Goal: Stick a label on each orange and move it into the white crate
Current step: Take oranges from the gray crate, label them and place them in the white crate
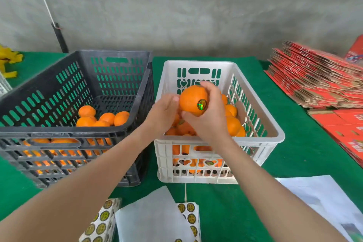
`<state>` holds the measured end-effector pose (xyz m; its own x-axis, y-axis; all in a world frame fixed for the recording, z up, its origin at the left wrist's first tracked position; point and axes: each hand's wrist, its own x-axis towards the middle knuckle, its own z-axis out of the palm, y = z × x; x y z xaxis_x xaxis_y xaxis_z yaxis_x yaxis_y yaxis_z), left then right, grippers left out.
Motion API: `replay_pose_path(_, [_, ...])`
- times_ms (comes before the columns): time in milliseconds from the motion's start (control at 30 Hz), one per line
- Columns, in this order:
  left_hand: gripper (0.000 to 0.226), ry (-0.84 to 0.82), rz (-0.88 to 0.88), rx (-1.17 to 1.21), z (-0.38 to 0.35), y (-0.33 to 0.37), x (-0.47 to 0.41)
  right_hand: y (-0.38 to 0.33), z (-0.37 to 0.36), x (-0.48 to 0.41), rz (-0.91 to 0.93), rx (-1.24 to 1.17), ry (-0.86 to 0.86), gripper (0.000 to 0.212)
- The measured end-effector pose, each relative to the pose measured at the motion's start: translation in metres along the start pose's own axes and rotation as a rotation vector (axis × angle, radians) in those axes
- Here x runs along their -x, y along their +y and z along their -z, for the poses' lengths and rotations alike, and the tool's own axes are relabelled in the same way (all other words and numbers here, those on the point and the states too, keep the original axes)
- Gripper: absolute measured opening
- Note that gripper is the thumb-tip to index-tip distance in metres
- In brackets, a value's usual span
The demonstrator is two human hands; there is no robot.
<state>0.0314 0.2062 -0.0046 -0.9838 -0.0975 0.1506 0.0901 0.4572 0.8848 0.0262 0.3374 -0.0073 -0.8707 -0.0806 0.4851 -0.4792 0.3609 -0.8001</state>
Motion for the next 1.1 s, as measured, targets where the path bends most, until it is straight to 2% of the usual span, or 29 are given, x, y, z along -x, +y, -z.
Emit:
replay_pose_path(67, [0.024,-0.105,-0.043,-0.466,-0.013,-0.011,-0.013,0.024,0.008,-0.043,-0.085,0.151,0.002,0.075])
replay_pose_path(133, [0.033,-0.144,-0.082,-0.715,-0.021,-0.022,-0.016,0.054,0.015,-0.083,-0.198,0.313,-0.03,0.072])
replay_pose_path(200, [0.037,-0.111,-0.085,-0.733,-0.024,-0.027,-0.018,0.09,0.022,-0.113,-0.321,0.481,-0.081,0.066])
replay_pose_path(300, [0.031,-0.108,-0.108,-0.697,-0.025,-0.028,-0.02,0.137,0.027,-0.133,-0.46,0.691,-0.222,0.061])
replay_pose_path(433, [0.023,-0.127,-0.134,-0.734,-0.026,-0.027,-0.024,0.169,0.021,-0.139,-0.507,0.699,-0.346,0.066])
replay_pose_path(500, [0.022,-0.128,-0.127,-0.74,-0.026,-0.028,-0.024,0.178,0.016,-0.138,-0.548,0.74,-0.375,0.076])
replay_pose_path(567, [0.022,-0.124,-0.111,-0.735,-0.027,-0.027,-0.023,0.173,0.013,-0.135,-0.634,0.766,-0.324,0.09])
replay_pose_path(633, [0.024,-0.114,-0.113,-0.715,-0.028,-0.022,-0.02,0.156,0.013,-0.133,-0.558,0.777,-0.163,0.087])
replay_pose_path(700, [0.028,-0.104,-0.159,-0.73,-0.025,-0.013,-0.013,0.129,0.011,-0.131,-0.317,0.733,-0.035,0.077])
replay_pose_path(767, [0.03,-0.081,-0.232,-0.732,-0.018,-0.003,-0.005,0.097,0.003,-0.124,-0.061,0.636,-0.003,0.07])
replay_pose_path(833, [0.026,0.02,-0.307,-0.601,0.004,0.011,0.002,0.064,-0.013,-0.11,0.106,0.493,-0.033,0.06])
replay_pose_path(900, [0.023,0.221,-0.392,-0.468,0.044,0.023,0.002,0.031,-0.033,-0.091,0.218,0.371,-0.076,0.049])
replay_pose_path(967, [0.023,0.388,-0.381,-0.445,0.095,0.019,-0.009,-0.001,-0.057,-0.072,0.291,0.297,-0.149,0.04])
replay_pose_path(1000, [0.023,0.418,-0.318,-0.48,0.121,0.012,-0.018,-0.015,-0.072,-0.064,0.317,0.272,-0.216,0.038])
replay_pose_path(1033, [0.022,0.391,-0.22,-0.527,0.145,0.001,-0.028,-0.028,-0.088,-0.058,0.348,0.261,-0.296,0.037])
replay_pose_path(1100, [0.017,0.21,-0.003,-0.644,0.179,-0.028,-0.05,-0.047,-0.122,-0.053,0.375,0.287,-0.462,0.04])
